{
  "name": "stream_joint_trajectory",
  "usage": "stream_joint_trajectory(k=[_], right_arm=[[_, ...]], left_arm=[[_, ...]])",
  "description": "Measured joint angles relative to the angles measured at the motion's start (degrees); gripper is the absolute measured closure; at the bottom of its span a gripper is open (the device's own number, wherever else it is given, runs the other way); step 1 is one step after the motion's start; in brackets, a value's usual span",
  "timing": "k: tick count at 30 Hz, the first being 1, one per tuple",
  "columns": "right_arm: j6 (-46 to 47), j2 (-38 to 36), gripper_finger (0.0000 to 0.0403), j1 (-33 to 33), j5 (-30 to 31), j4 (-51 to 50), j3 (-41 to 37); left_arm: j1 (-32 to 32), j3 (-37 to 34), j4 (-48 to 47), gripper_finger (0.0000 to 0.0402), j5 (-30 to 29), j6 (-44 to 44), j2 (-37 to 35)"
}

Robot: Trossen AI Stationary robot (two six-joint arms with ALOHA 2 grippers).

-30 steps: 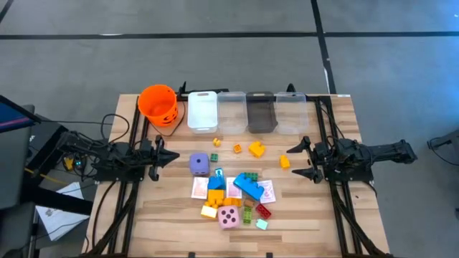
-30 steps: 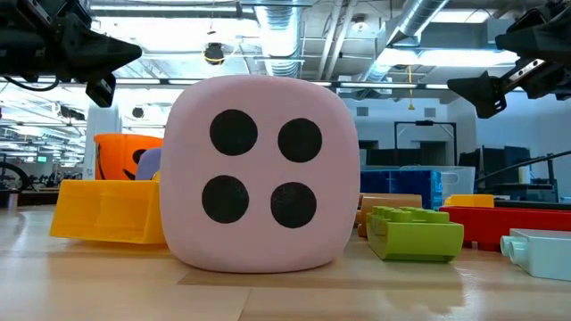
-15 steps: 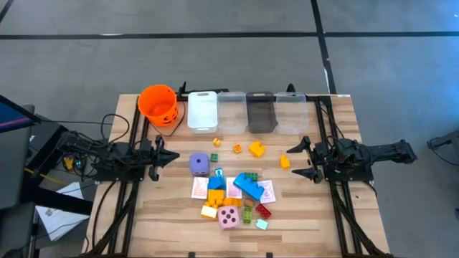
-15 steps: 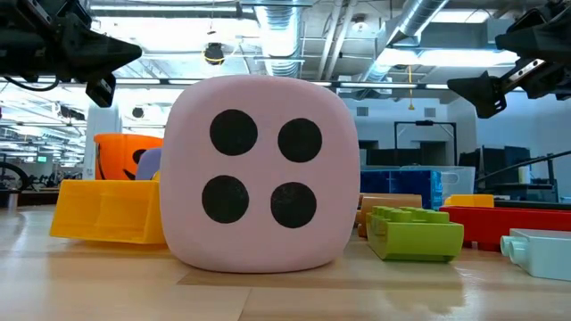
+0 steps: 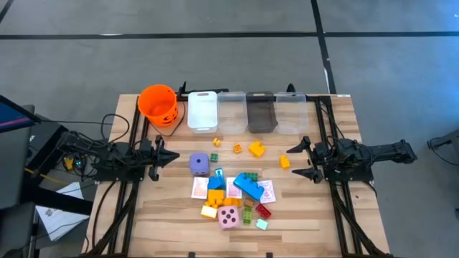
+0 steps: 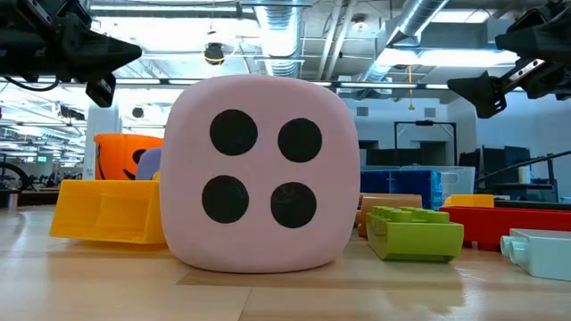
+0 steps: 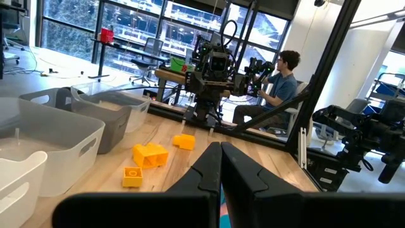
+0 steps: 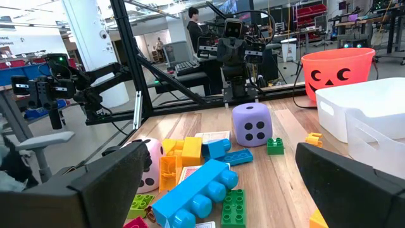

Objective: Pick & Place Toys
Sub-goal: Put the large yellow game piece into the black bin

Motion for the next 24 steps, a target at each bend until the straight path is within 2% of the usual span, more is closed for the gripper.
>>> stream_joint_trajectory(k=[13,24], right_arm=[[-0.04,0.02,0.0003,-0.06,0.41,0.25,-0.01],[0.56,0.0,0.0003,-0.02,1.37,5.54,0.0]], left_arm=[[-0.01,-0.01,0.0,0.0401,0.0,-0.01,0.0],[0.0,0.0,0.0,0.0402,0.0,-0.01,0.0]])
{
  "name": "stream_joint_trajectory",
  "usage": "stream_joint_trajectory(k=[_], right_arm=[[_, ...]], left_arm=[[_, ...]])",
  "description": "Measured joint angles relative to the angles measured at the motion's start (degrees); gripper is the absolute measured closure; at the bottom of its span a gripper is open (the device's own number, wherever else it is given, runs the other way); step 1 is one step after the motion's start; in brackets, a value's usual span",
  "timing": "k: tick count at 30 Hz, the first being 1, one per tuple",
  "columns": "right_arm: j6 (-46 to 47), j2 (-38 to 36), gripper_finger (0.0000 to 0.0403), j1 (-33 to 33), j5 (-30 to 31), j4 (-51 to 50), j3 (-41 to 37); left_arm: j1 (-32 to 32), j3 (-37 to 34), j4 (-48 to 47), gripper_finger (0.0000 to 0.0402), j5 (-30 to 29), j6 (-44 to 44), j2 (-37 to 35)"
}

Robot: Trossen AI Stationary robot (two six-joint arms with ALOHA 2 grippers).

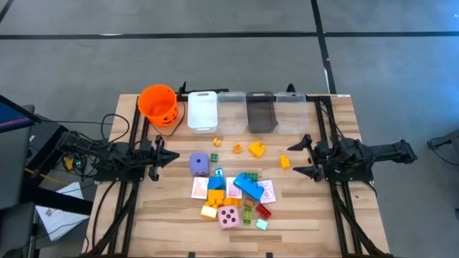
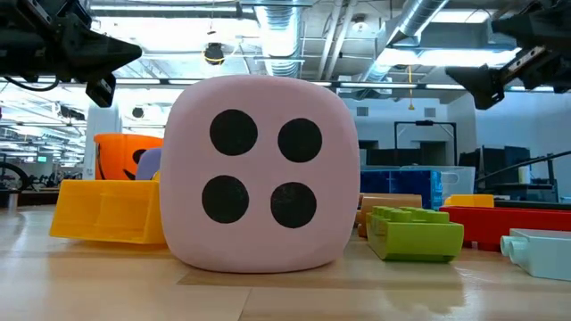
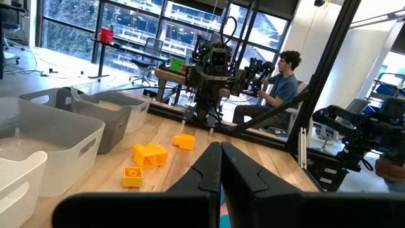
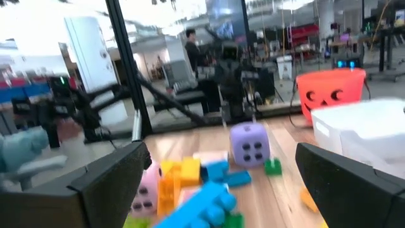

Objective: Pick & Place Toys
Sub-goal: Put the large yellow game piece into the black bin

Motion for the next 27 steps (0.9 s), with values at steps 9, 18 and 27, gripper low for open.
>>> stream_joint_trajectory(k=[9,18,27], right_arm=[[-3.84,-0.2,0.0003,-0.09,0.03,8.89,0.27],[5.14,-0.07,0.0003,0.07,-3.18,14.99,1.08],[10.51,-0.02,0.0003,0.07,-0.69,9.16,1.16]], left_arm=[[-0.01,-0.01,-0.01,0.0402,0.0,0.01,0.0],[0.0,0.0,1.52,0.0402,0.0,-0.59,-0.02],[-0.01,0.01,9.45,0.0402,-0.26,-0.04,-0.02]])
